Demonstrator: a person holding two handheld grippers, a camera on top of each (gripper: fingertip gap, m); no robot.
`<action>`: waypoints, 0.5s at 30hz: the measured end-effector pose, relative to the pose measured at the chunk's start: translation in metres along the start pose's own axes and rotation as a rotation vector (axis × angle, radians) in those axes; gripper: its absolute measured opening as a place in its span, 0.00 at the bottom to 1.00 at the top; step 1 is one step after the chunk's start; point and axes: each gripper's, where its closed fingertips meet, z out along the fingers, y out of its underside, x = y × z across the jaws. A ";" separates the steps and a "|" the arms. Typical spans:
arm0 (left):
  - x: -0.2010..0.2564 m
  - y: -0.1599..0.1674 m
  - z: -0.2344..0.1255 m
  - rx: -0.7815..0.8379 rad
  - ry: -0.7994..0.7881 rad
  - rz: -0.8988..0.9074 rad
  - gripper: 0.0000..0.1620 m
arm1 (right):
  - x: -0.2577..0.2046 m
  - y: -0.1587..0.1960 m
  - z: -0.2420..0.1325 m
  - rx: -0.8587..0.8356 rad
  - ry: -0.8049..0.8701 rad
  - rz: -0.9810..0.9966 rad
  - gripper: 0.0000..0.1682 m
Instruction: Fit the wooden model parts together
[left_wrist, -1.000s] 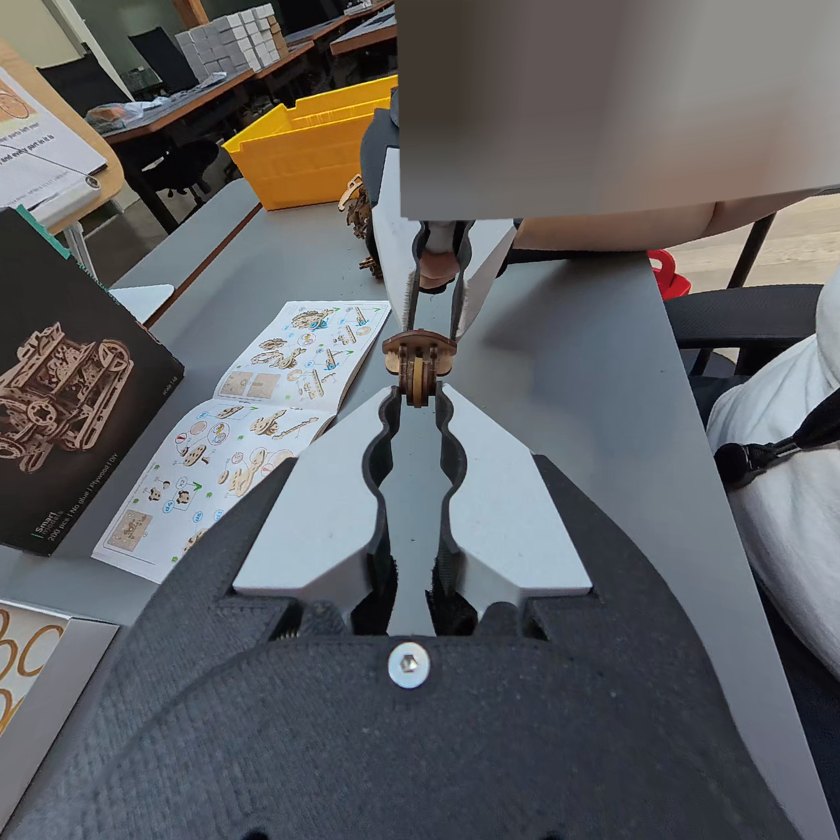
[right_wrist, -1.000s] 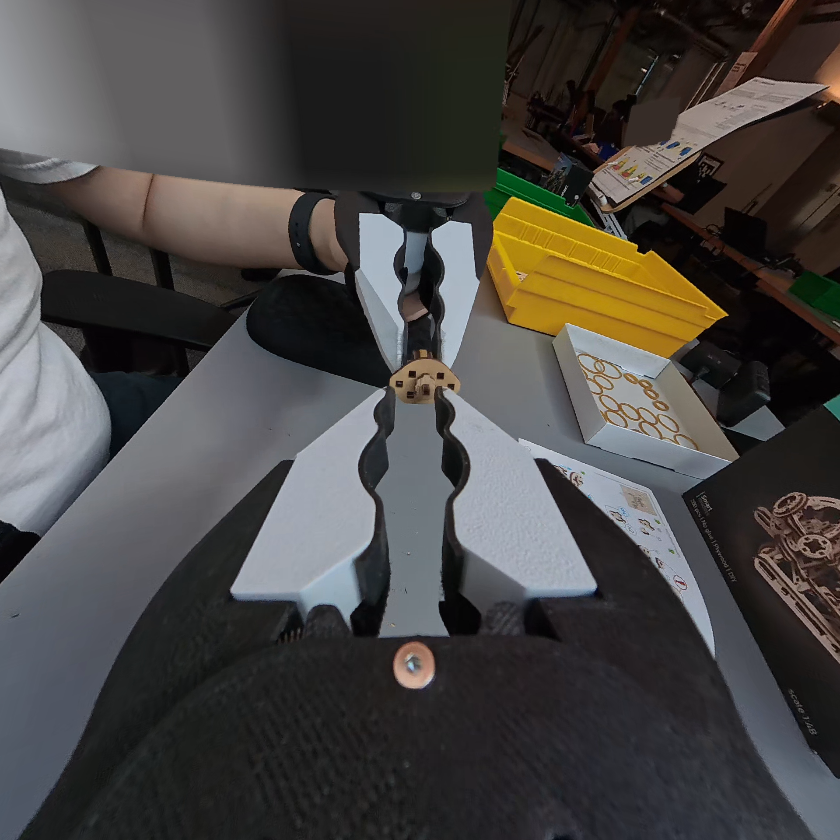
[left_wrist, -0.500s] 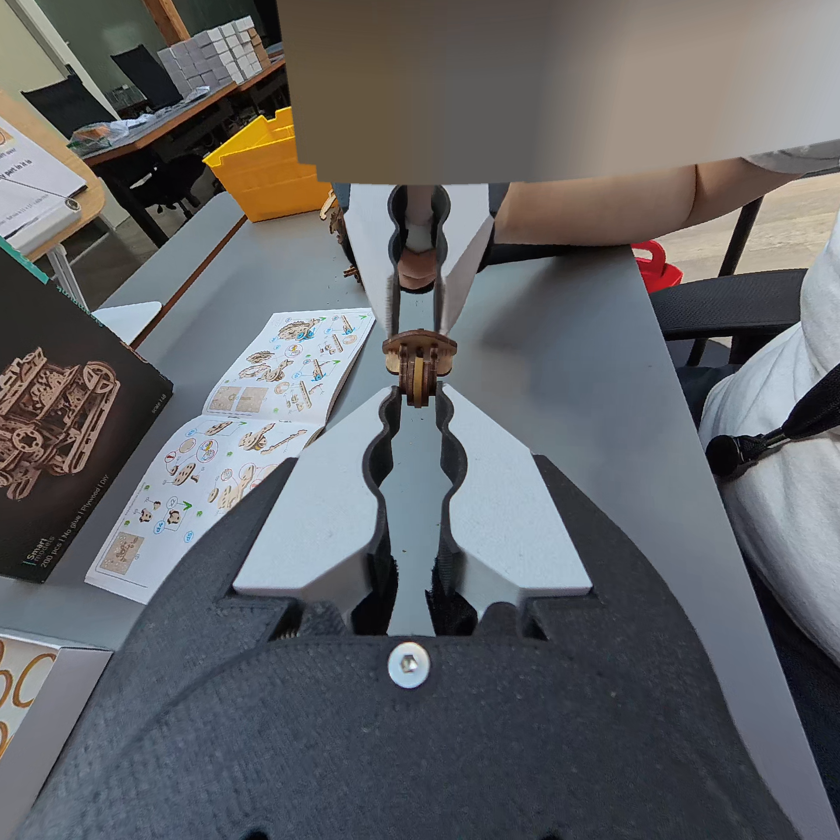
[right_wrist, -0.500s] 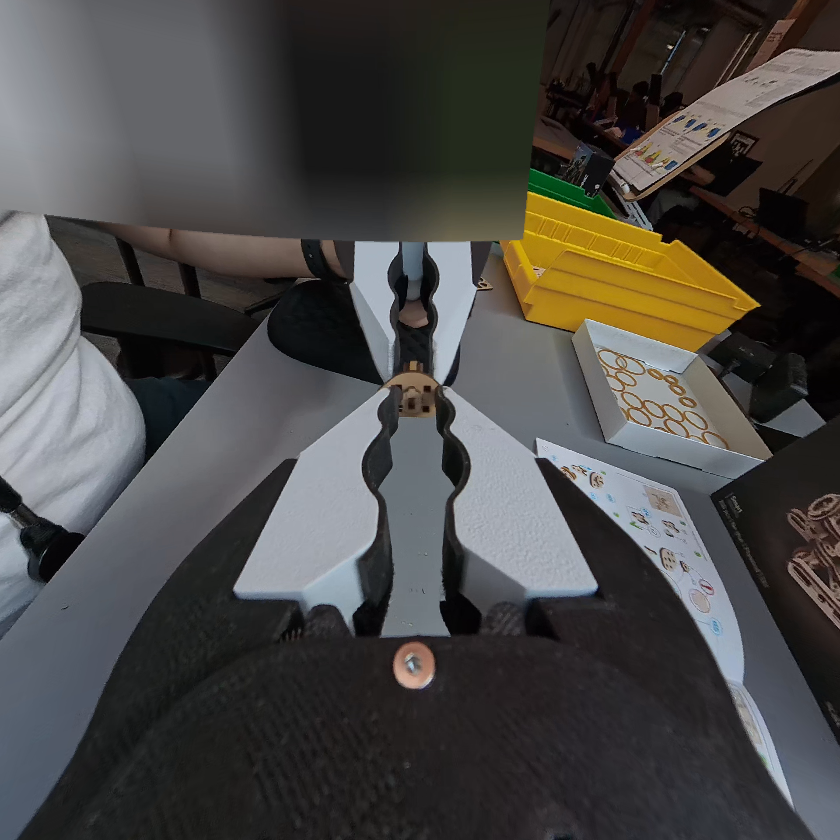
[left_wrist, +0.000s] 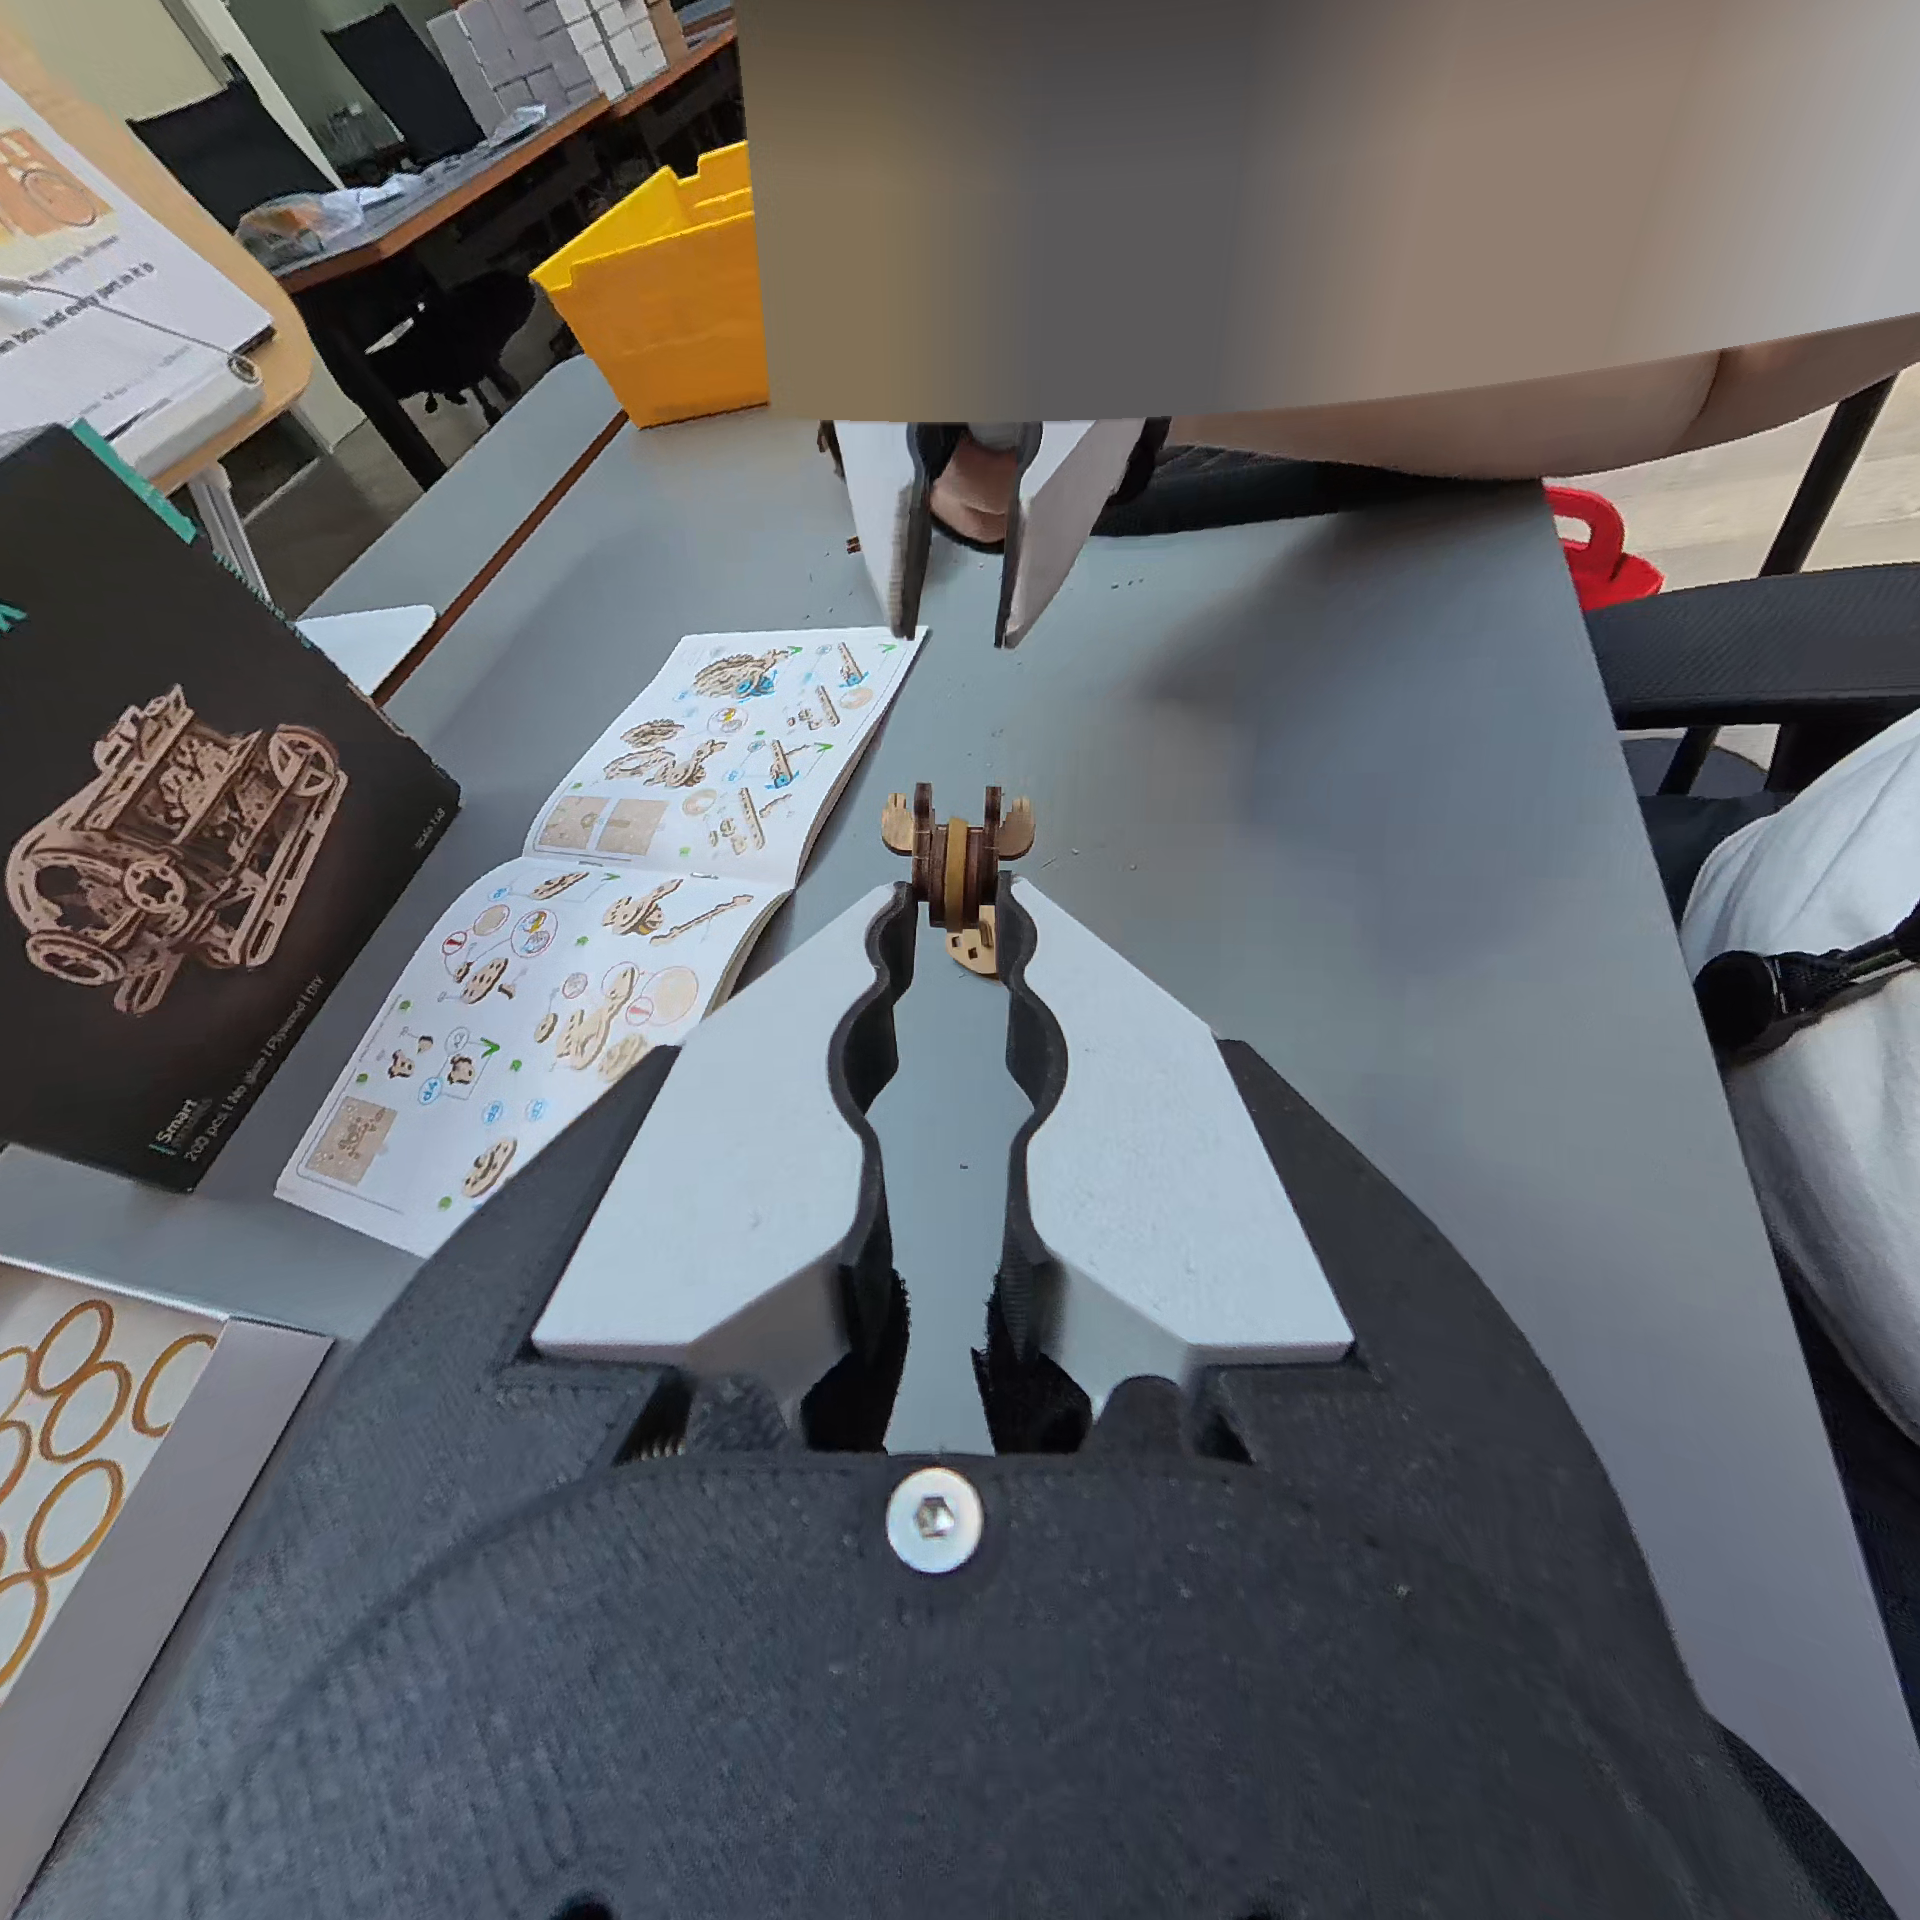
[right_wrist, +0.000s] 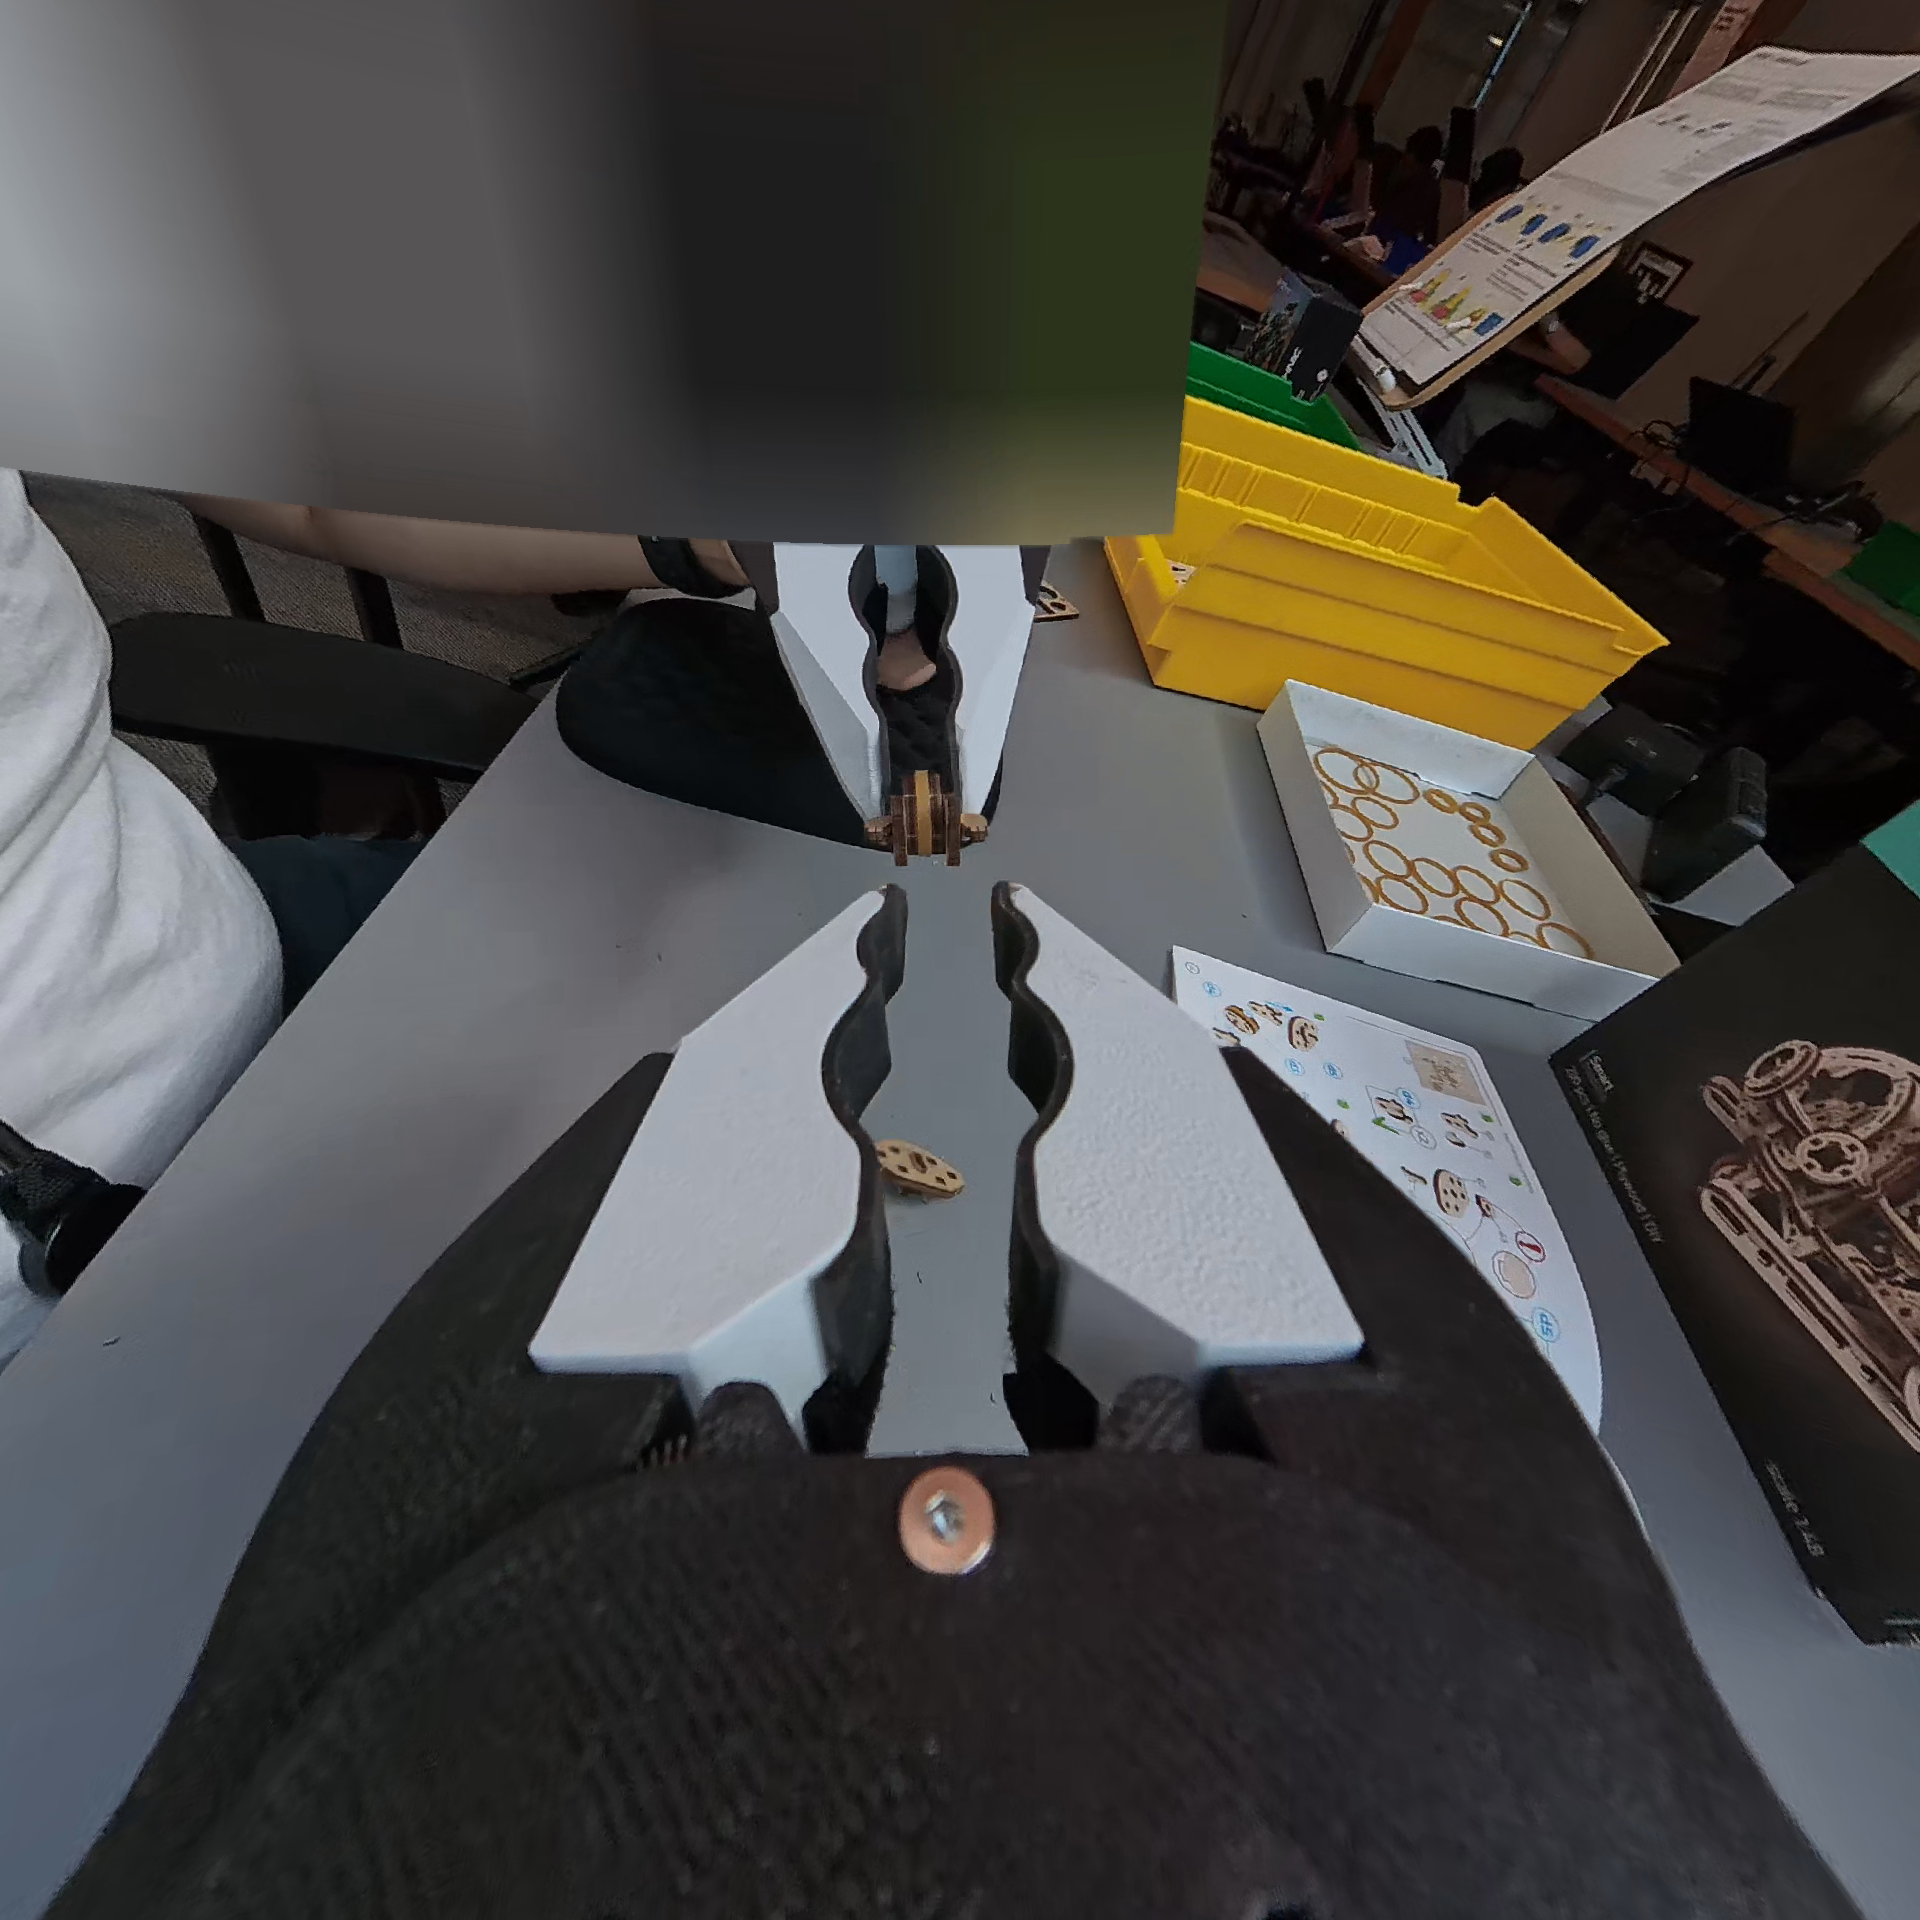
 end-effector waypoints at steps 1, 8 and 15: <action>-0.003 0.005 -0.003 -0.016 -0.016 -0.007 0.08 | 0.003 0.006 -0.002 -0.027 -0.004 0.012 0.10; -0.010 0.018 -0.011 -0.049 -0.055 -0.042 0.08 | -0.003 0.085 0.002 -0.312 -0.144 0.186 0.11; -0.014 0.029 -0.006 -0.065 -0.074 -0.066 0.08 | 0.002 0.099 0.017 -0.369 -0.095 0.192 0.06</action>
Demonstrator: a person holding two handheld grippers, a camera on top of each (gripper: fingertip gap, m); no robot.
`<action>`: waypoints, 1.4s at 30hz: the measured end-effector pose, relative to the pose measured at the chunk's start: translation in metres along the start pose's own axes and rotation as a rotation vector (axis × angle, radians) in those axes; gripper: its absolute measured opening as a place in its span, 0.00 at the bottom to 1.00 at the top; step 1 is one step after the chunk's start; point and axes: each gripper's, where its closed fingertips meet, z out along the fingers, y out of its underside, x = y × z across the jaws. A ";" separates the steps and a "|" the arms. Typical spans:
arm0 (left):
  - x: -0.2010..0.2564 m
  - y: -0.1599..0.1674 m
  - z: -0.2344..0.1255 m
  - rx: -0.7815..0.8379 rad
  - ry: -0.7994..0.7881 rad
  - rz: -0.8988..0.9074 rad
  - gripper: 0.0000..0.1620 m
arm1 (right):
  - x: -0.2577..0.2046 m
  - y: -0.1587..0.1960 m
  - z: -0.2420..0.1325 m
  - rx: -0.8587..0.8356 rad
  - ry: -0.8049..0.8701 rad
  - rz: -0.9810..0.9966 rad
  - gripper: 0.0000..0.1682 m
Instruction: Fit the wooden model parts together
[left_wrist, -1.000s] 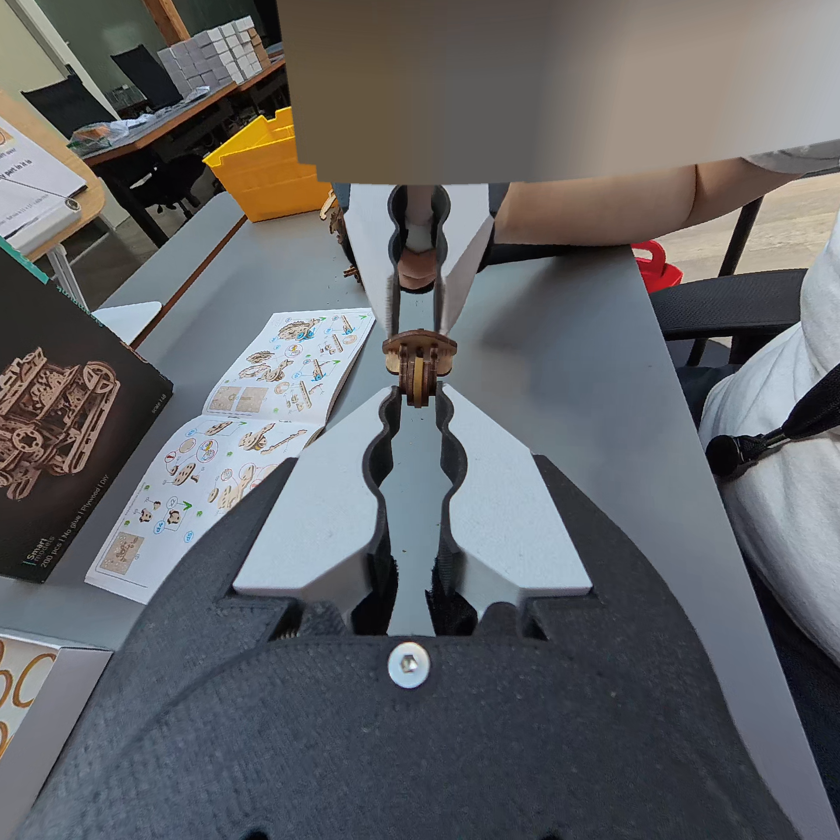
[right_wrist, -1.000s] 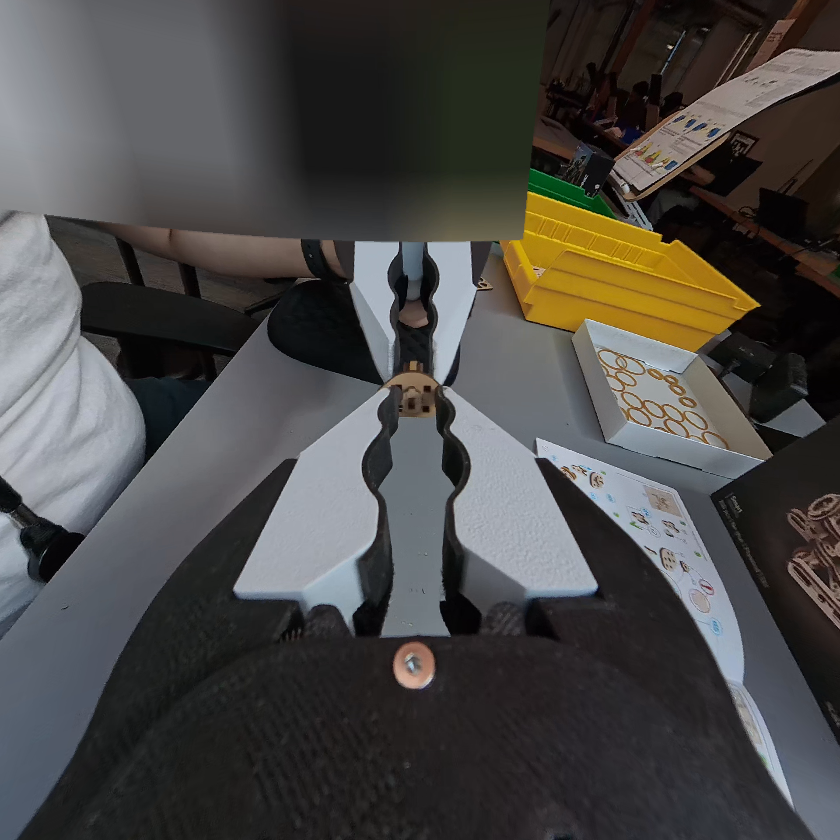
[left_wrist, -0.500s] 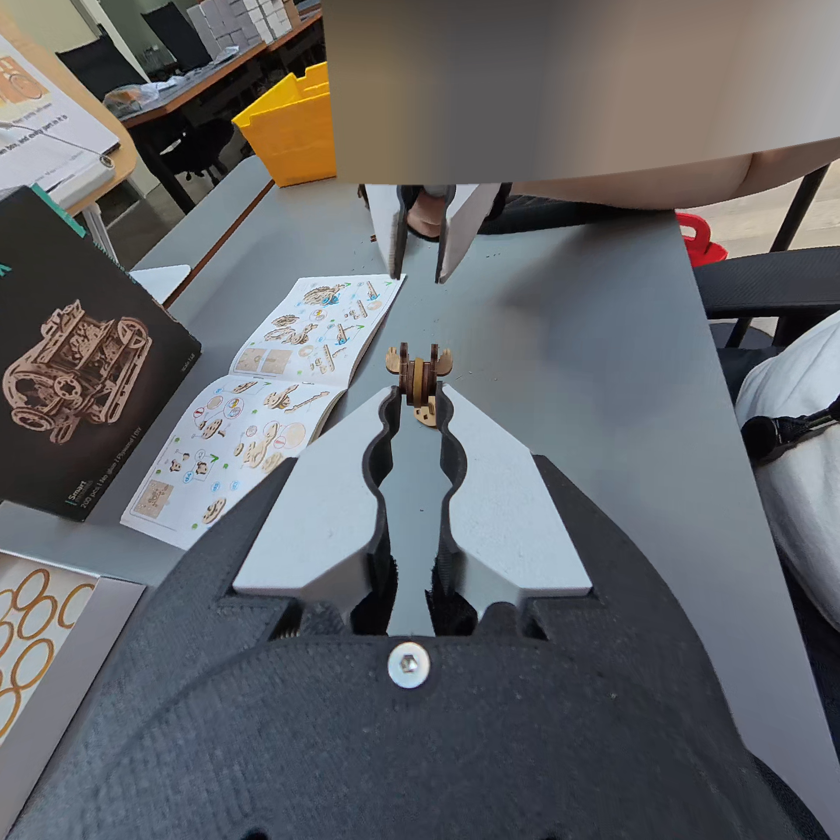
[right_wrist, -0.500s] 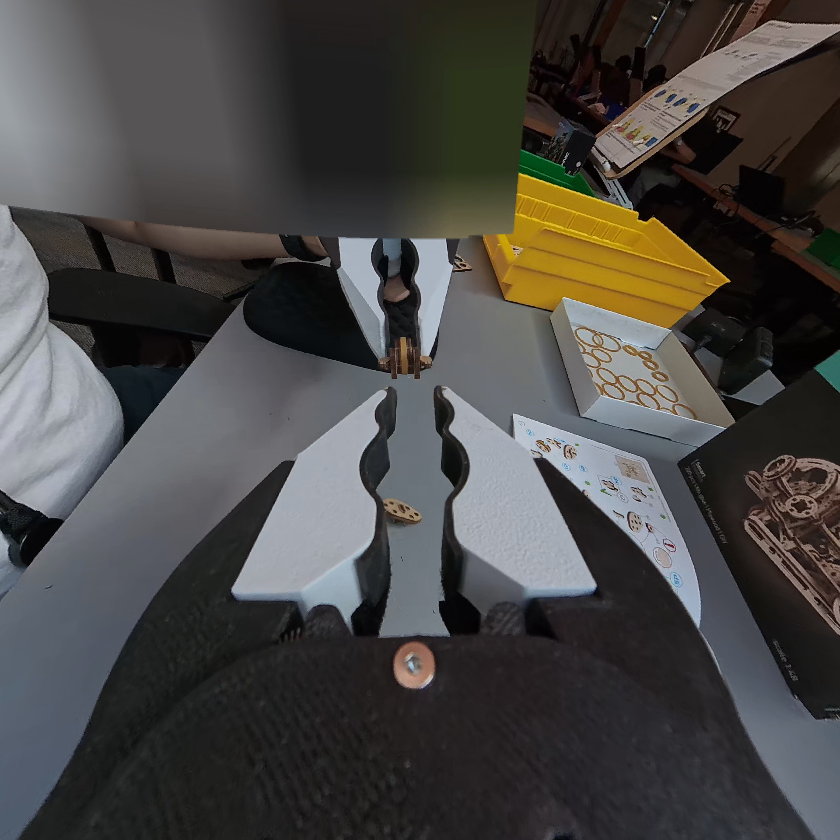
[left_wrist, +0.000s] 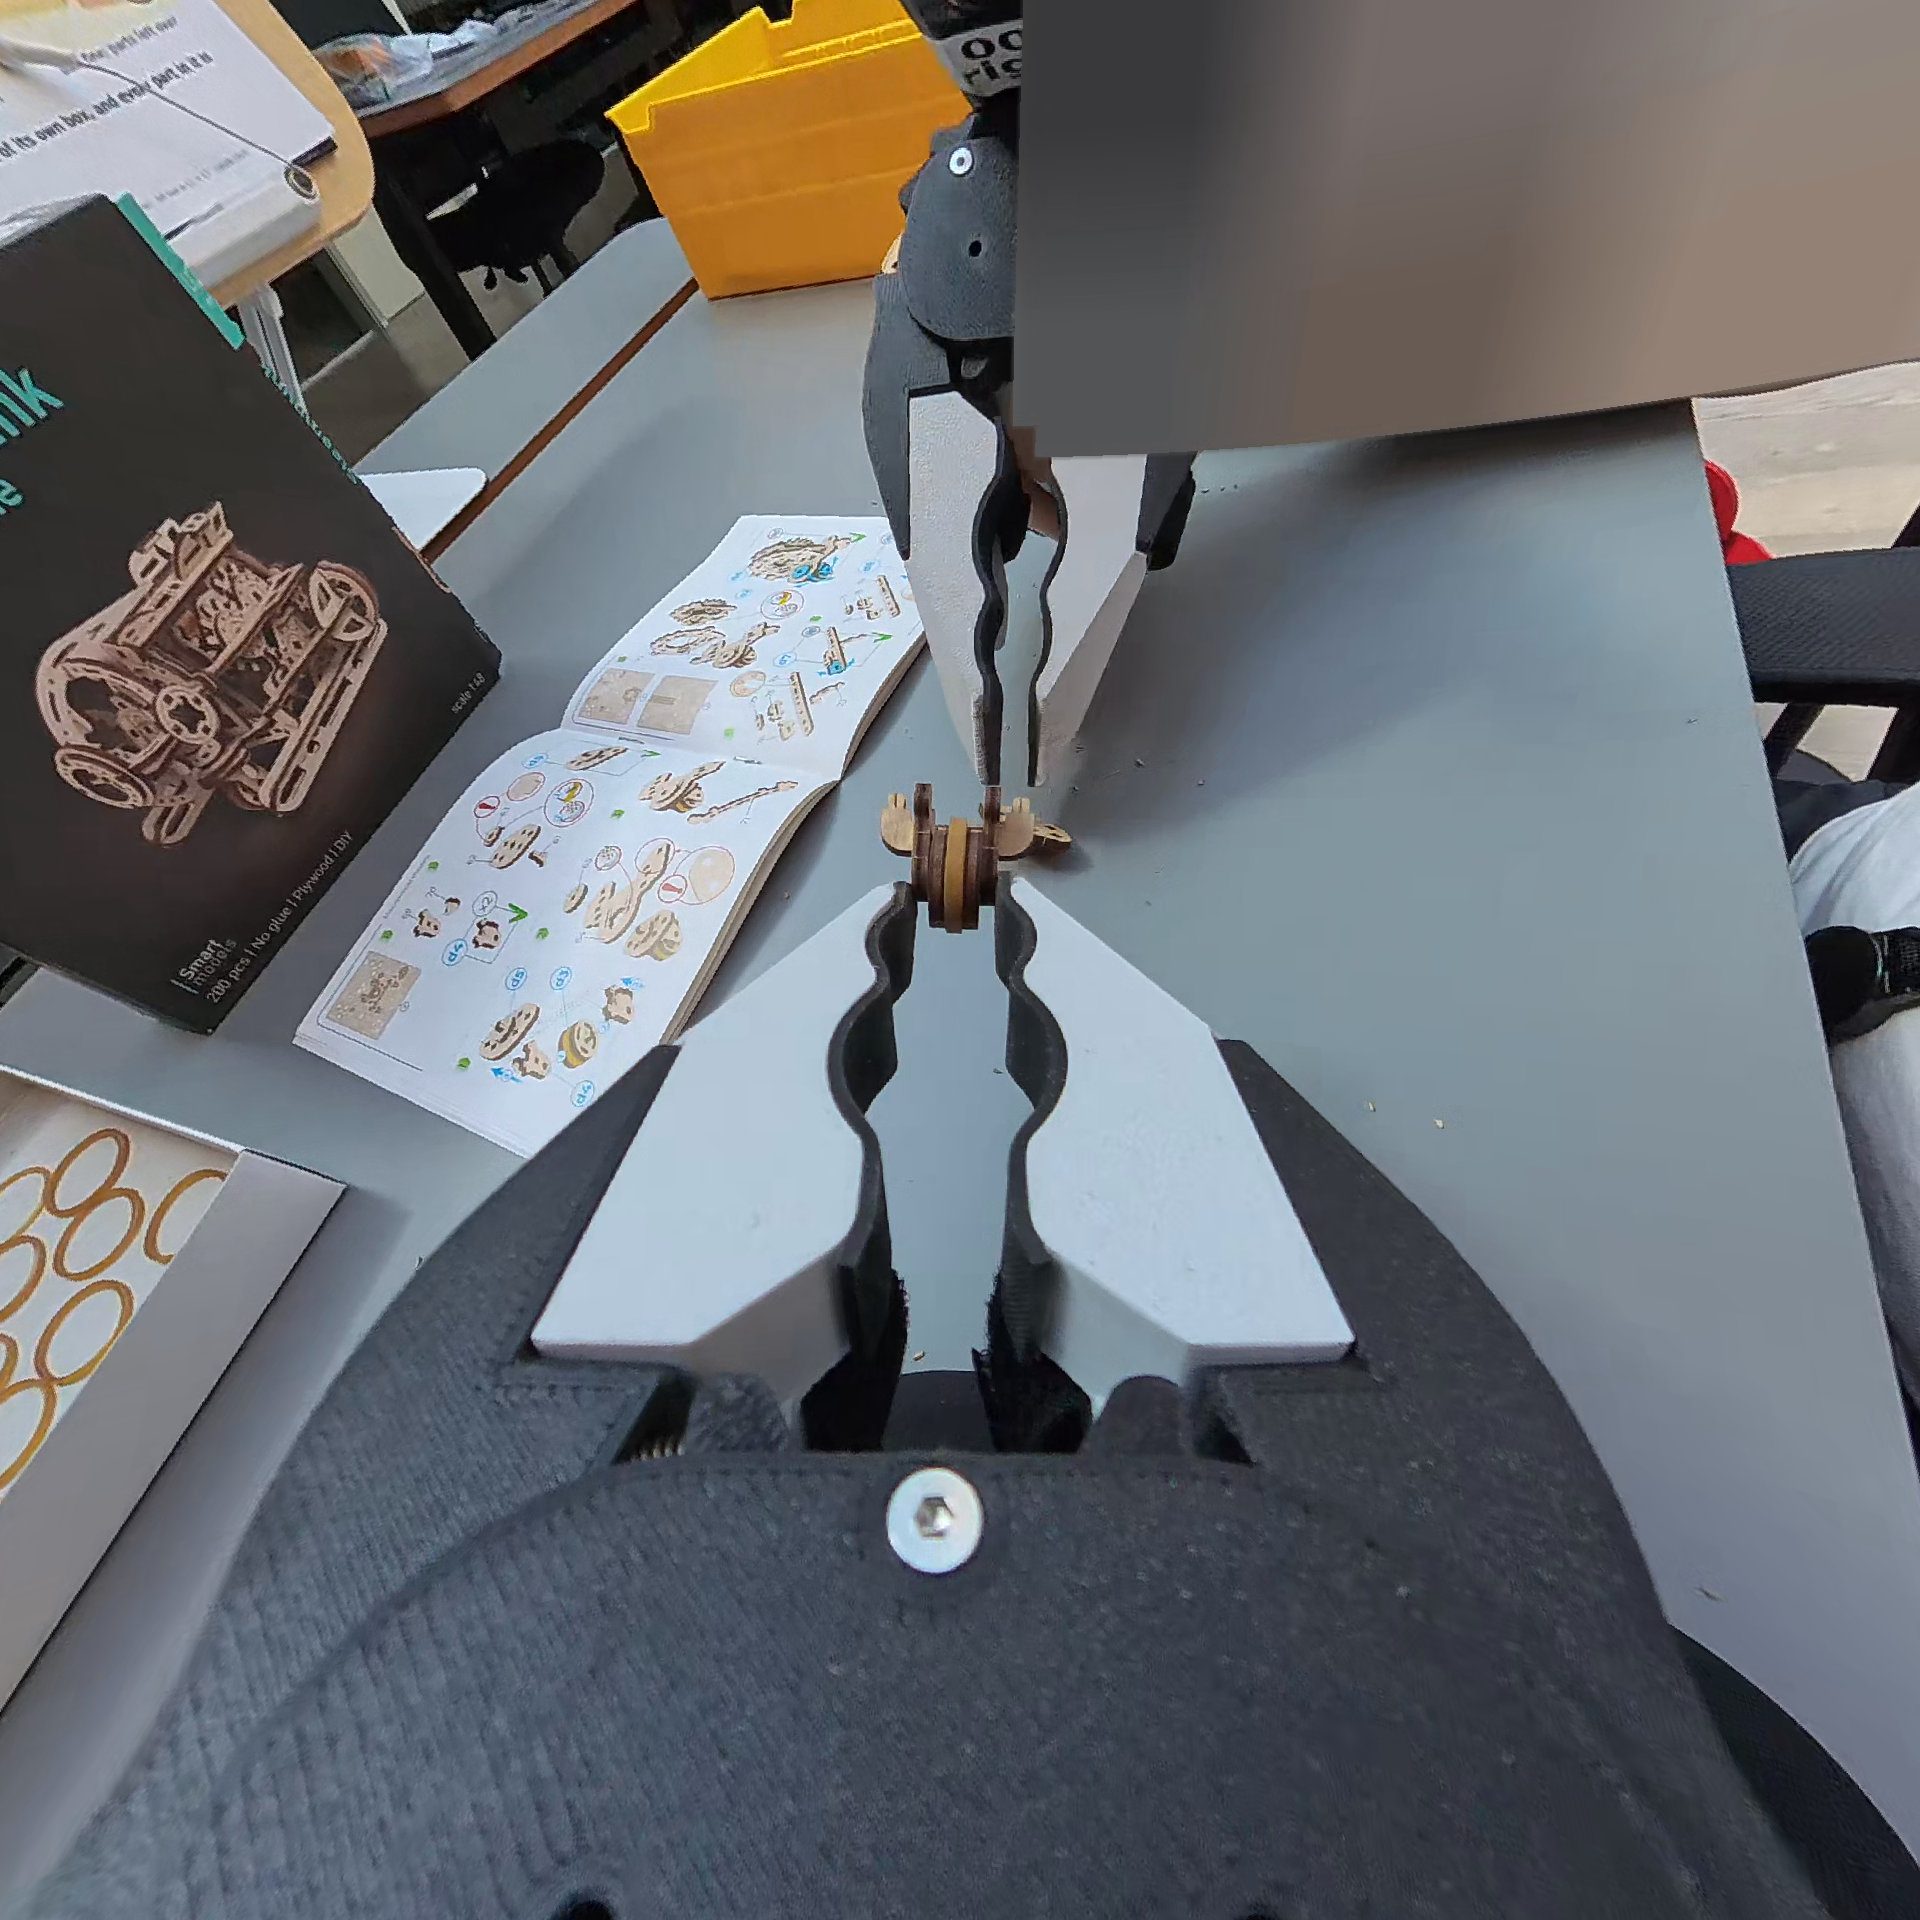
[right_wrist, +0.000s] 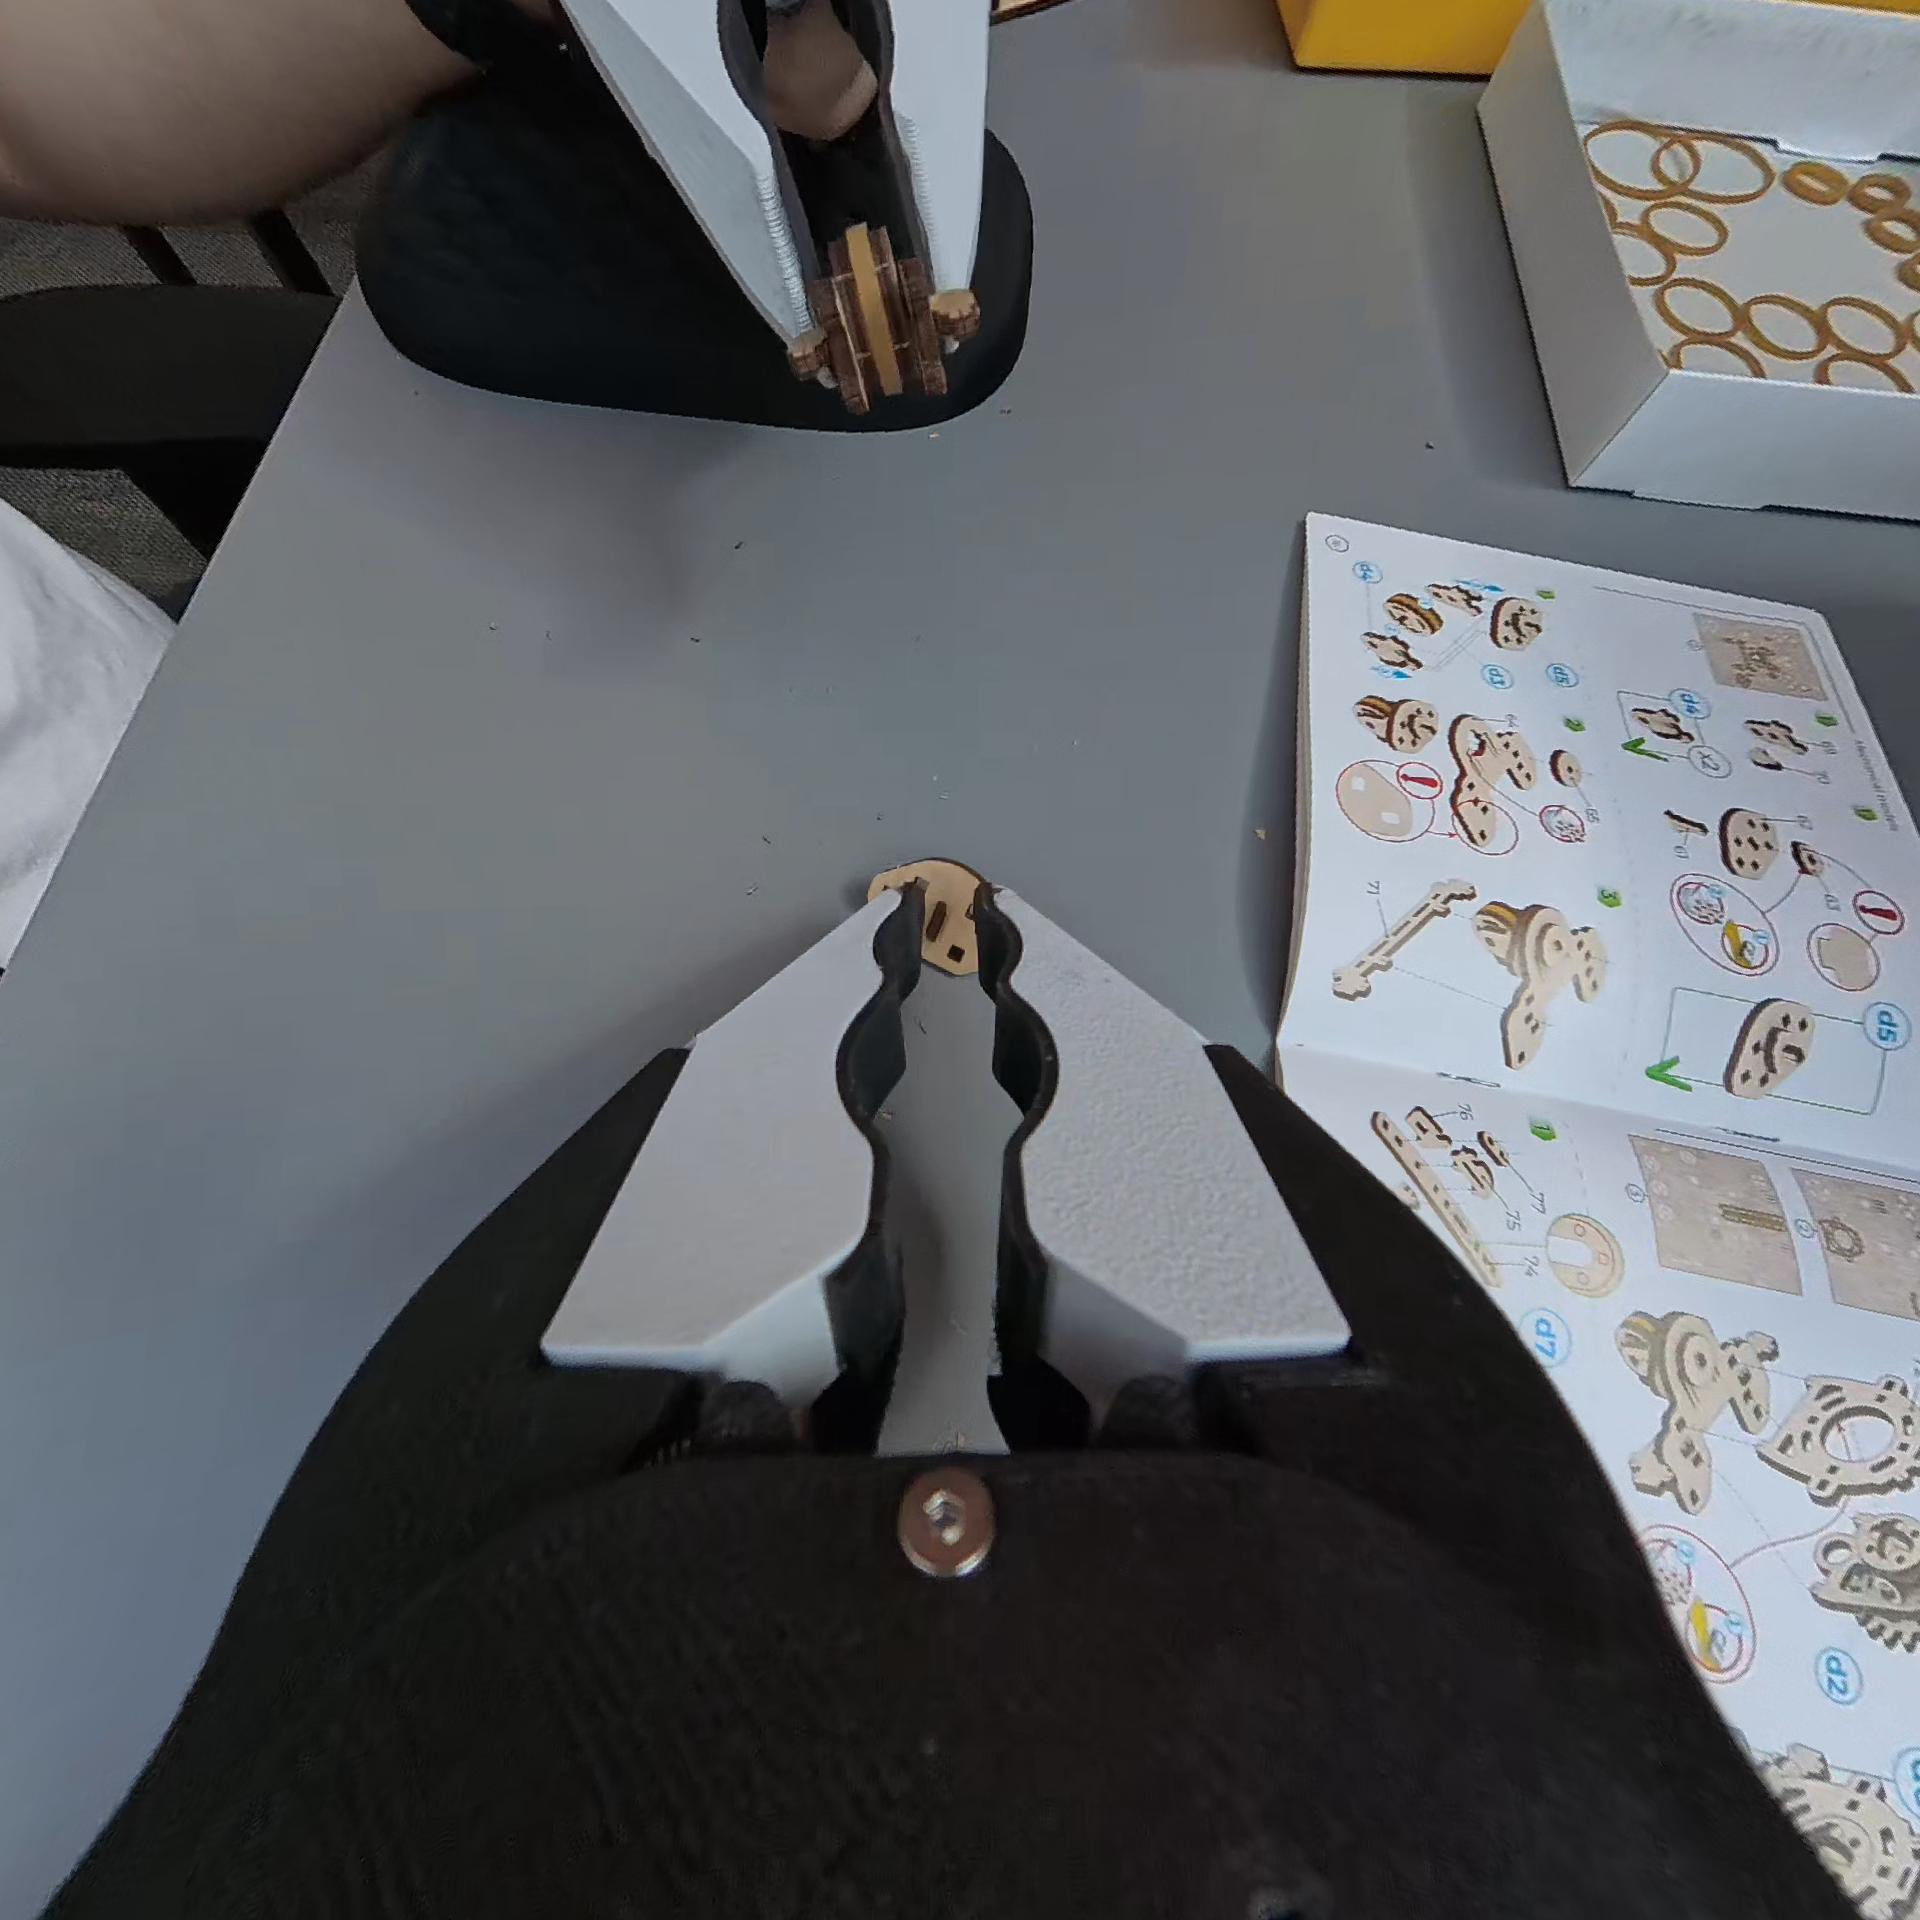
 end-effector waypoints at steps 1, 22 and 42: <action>-0.001 0.001 0.001 -0.006 -0.007 -0.001 0.08 | -0.001 0.001 0.001 -0.015 0.000 0.005 0.06; -0.005 0.004 0.003 0.035 -0.049 -0.030 0.08 | 0.010 -0.023 -0.005 0.080 0.267 -0.385 0.10; -0.011 -0.001 -0.005 0.084 -0.142 0.012 0.08 | 0.004 0.001 0.020 -0.362 0.723 -0.883 0.08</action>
